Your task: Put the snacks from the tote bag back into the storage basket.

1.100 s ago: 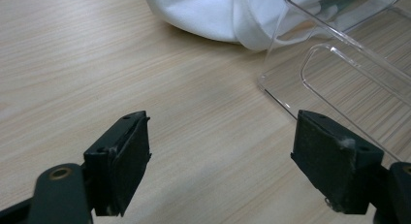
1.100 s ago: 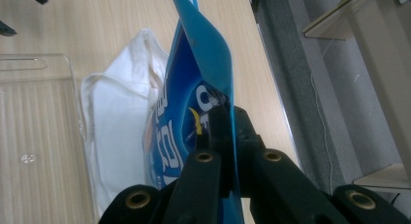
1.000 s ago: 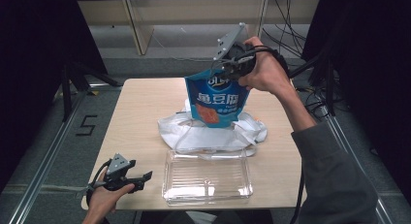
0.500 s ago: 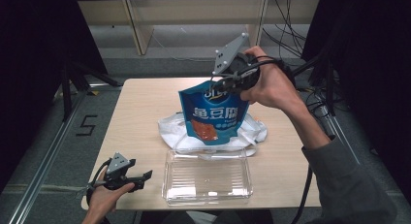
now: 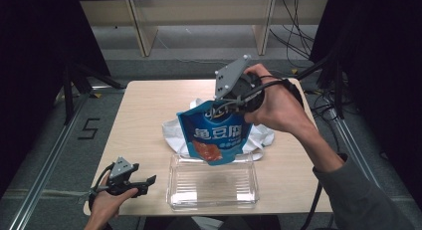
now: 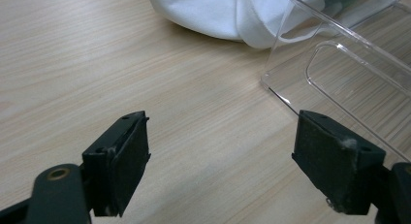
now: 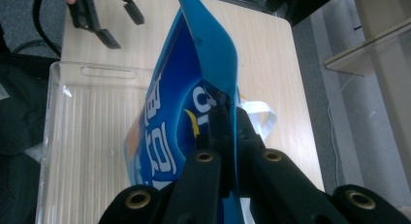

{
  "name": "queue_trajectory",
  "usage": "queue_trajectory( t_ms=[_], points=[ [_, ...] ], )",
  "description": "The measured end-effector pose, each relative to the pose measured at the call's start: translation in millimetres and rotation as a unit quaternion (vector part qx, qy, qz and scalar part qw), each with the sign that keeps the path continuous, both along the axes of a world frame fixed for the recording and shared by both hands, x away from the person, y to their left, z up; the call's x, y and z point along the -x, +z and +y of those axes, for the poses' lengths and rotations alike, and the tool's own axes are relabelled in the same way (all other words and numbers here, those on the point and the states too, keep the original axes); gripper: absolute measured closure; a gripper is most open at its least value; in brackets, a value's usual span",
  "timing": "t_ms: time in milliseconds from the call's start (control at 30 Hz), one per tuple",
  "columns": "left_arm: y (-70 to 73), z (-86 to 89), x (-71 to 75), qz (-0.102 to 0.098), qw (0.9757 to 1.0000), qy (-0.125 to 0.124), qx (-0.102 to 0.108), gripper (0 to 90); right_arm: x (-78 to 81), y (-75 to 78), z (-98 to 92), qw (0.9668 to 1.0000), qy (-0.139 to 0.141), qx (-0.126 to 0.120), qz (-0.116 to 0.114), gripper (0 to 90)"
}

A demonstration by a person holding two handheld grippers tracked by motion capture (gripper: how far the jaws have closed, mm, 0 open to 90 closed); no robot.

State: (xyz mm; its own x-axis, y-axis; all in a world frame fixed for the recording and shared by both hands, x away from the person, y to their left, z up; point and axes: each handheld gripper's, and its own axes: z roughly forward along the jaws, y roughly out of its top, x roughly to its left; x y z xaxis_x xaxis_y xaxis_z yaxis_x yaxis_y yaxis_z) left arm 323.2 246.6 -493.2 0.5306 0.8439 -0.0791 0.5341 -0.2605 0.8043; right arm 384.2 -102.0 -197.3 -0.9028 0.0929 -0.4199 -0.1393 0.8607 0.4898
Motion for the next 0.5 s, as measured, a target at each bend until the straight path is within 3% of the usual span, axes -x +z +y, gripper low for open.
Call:
queue_trajectory(
  t_ms=[33,133,167,233,267,333,367,500],
  points=[
    [0.1,-0.4,-0.1,-0.001,1.0000,-0.004,0.000,19.5,3.1,-1.7,0.4,0.9999,-0.004,0.000,0.012,90.0],
    [-0.5,-0.4,0.4,-0.002,0.9999,-0.010,-0.006,19.5,6.5,-6.5,2.0,0.9999,0.005,-0.001,0.010,90.0],
    [-0.7,-1.2,0.7,0.001,1.0000,-0.005,0.001,19.5,7.9,-8.0,2.3,0.9999,0.007,0.004,0.010,90.0],
    [0.5,0.0,-0.4,-0.005,1.0000,-0.008,-0.004,19.5,11.3,-12.5,3.8,0.9998,0.006,-0.001,0.020,90.0],
    [0.6,0.3,-0.4,-0.003,1.0000,-0.008,-0.004,19.5,9.8,-14.7,3.9,0.9997,0.022,0.002,0.005,90.0],
    [0.5,1.1,0.0,-0.003,1.0000,-0.002,0.005,19.5,11.6,-18.4,4.1,0.9996,0.026,0.000,0.006,90.0],
    [0.8,1.7,0.0,-0.002,1.0000,0.002,0.007,19.5,14.6,-21.3,3.9,0.9997,0.013,-0.005,0.021,90.0],
    [0.7,2.8,-0.3,-0.003,0.9999,0.007,0.009,19.5,13.8,-28.3,2.4,0.9997,0.007,-0.002,0.023,90.0]
  ],
)
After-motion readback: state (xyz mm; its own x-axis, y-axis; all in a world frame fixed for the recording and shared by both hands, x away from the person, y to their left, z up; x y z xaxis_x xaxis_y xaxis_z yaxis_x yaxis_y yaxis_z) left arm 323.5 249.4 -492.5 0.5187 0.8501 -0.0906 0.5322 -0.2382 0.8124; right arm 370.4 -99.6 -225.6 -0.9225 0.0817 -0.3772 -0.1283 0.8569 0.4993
